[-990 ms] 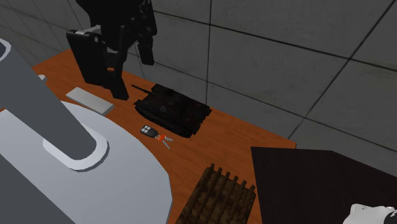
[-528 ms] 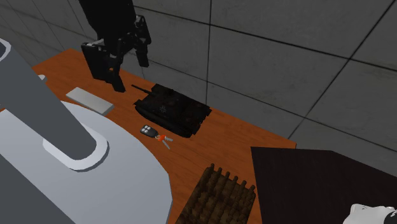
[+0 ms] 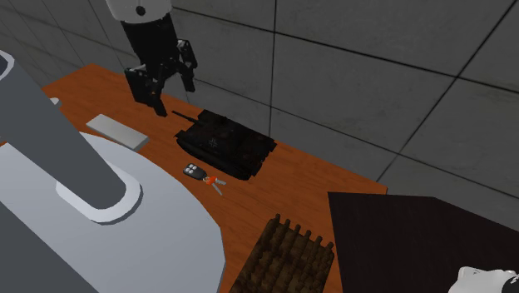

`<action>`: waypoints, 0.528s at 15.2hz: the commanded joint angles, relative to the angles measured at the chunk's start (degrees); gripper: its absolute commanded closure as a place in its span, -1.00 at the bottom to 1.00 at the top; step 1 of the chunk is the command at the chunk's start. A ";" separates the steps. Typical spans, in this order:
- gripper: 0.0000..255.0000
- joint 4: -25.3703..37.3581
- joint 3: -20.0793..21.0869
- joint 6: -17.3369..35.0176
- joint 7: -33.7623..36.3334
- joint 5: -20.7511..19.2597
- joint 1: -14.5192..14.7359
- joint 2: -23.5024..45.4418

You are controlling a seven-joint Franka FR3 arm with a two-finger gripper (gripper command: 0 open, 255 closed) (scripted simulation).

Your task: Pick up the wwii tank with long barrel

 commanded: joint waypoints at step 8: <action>-1.00 34.51 0.80 -12.11 2.64 3.43 -9.56 25.94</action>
